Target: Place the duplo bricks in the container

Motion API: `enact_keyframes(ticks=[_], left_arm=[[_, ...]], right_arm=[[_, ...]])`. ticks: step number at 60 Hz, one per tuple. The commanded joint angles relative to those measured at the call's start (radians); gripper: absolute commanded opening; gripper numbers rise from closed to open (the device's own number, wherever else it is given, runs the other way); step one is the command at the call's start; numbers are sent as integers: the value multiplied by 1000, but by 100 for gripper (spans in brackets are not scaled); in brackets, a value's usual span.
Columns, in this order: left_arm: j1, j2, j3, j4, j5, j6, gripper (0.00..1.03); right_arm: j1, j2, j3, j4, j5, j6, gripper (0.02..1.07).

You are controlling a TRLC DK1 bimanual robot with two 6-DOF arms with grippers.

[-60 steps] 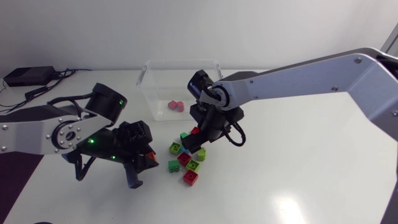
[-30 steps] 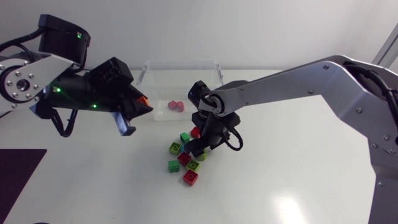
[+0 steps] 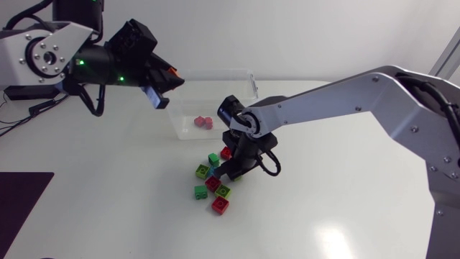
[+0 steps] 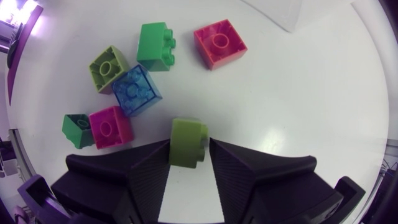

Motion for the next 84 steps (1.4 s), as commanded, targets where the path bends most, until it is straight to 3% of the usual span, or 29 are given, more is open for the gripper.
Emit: enact_keyframes(ticks=[1,15,34,52,60,69,78,84], left_arm=[[10,83,80,31,15,-36,30],[35,374,312,65,12,-71,30],[50,655,623,-14,-8,-101,31],[46,755,726,-100,-18,-99,34],[47,756,724,-116,-24,-91,51],[47,741,718,-138,-24,-85,98],[50,637,677,-147,-21,-91,99],[49,523,617,-147,-14,-97,99]], right_arm=[[-9,-47,-41,8,16,13,44],[-31,-202,-70,1,61,-13,44],[-78,-319,-52,-15,93,-36,44],[-101,-360,8,-22,97,-53,44],[-109,-357,36,-27,97,-57,44],[-103,-342,-18,-4,76,-64,44],[-105,-306,-67,38,8,-90,46],[-105,-276,-75,51,-21,-116,61]])
